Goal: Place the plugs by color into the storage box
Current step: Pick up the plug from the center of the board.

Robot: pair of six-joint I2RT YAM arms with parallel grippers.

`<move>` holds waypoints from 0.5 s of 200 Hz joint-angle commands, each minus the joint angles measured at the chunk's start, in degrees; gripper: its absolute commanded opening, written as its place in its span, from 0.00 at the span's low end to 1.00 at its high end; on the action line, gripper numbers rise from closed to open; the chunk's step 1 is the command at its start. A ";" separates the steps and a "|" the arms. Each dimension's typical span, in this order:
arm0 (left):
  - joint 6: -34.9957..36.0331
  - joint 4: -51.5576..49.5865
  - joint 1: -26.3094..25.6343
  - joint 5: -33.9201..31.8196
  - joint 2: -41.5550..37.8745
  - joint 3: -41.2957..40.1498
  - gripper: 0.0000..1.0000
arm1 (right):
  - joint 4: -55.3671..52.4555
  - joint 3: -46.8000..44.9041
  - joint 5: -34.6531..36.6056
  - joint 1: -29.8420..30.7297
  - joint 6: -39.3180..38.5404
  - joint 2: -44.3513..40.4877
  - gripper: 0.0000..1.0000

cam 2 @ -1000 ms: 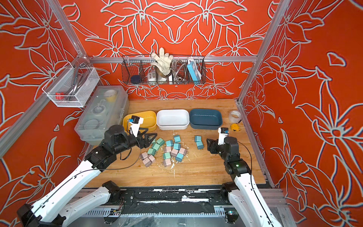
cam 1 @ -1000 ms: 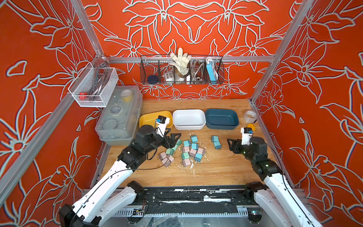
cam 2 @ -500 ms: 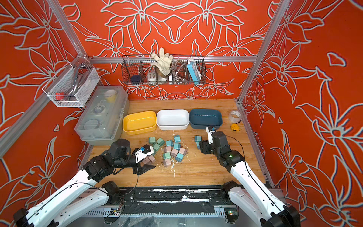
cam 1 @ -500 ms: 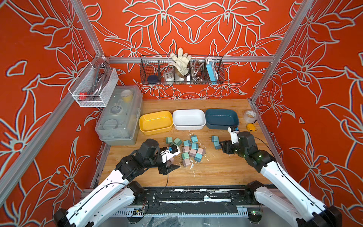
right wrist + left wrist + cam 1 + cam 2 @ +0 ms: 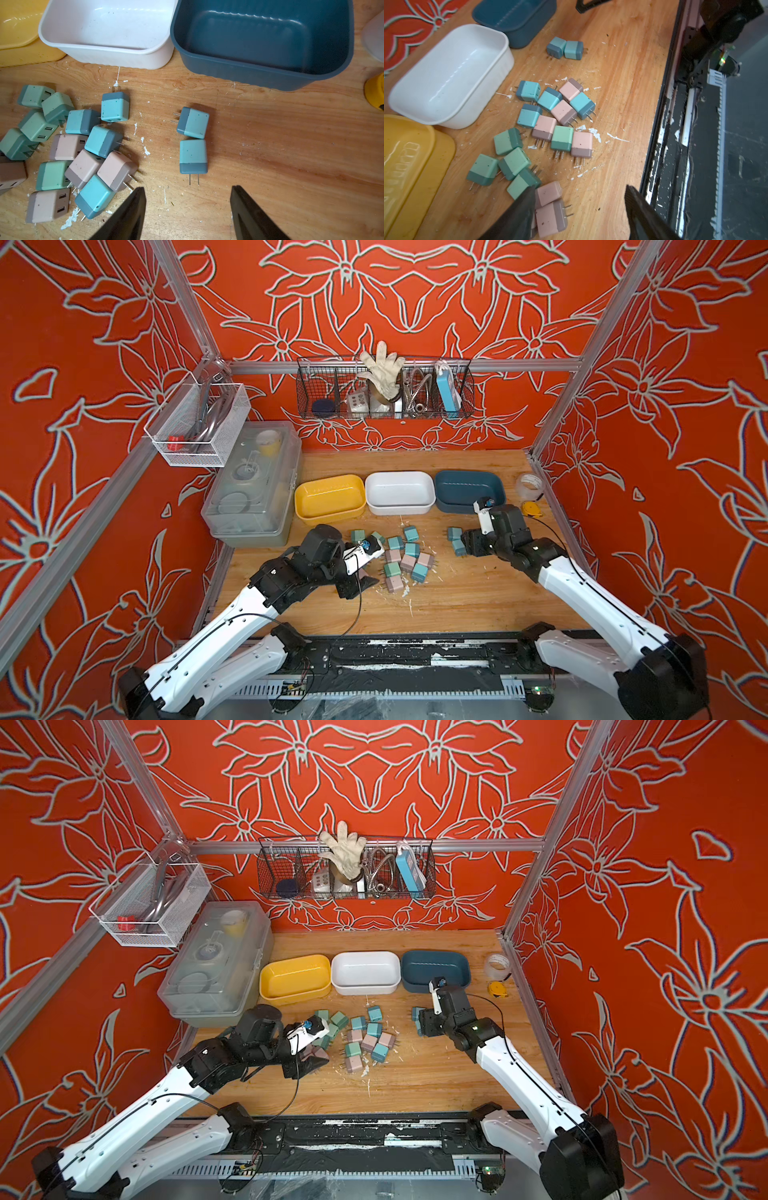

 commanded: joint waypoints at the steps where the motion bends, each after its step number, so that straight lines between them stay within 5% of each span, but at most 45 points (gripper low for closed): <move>1: -7.54 1.01 -0.12 -5.88 1.65 3.68 0.69 | -3.64 2.60 1.17 0.47 -1.04 0.19 0.71; 48: -9.78 0.37 -0.05 -11.36 6.42 4.86 0.66 | -4.30 2.98 3.79 0.47 -1.97 1.13 0.71; 100: -9.09 3.14 -0.01 -10.26 3.88 -0.43 0.67 | -2.07 0.92 2.06 0.46 0.48 2.04 0.72</move>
